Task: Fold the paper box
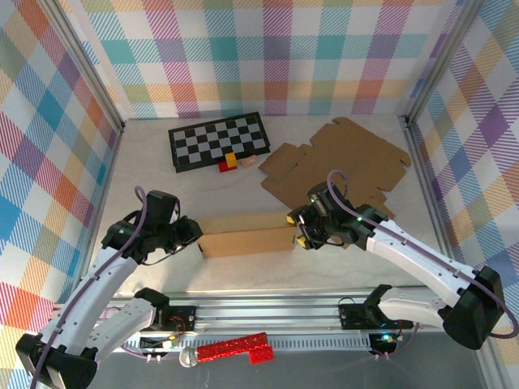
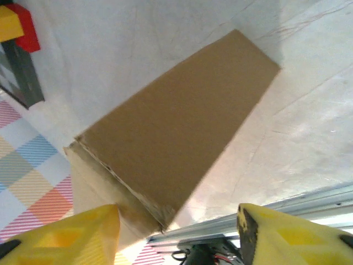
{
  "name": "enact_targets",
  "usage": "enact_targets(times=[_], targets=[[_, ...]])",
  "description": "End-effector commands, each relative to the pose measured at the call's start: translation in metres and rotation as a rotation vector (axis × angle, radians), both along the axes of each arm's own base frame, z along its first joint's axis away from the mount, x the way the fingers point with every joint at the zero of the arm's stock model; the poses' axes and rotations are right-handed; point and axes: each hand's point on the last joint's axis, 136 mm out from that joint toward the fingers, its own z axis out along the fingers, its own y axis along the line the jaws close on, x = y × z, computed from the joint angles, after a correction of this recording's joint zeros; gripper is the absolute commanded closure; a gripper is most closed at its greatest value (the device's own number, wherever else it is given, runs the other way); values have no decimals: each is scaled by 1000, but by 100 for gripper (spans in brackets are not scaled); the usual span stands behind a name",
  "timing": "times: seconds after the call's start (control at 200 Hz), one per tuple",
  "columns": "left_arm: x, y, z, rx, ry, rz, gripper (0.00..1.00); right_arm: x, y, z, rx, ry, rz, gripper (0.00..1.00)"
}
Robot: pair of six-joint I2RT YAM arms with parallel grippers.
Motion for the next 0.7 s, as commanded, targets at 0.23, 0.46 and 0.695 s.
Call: enact_targets(times=[0.23,0.46,0.695], targets=[[-15,7,-23,48,101,-15,85,0,-3,16,78,61,-85,18],[-17,6,-21,37,85,-26,88,16,4,1,166,104,-147,9],[-20,6,-22,27,79,-28,90,25,29,-24,217,187,-109,9]])
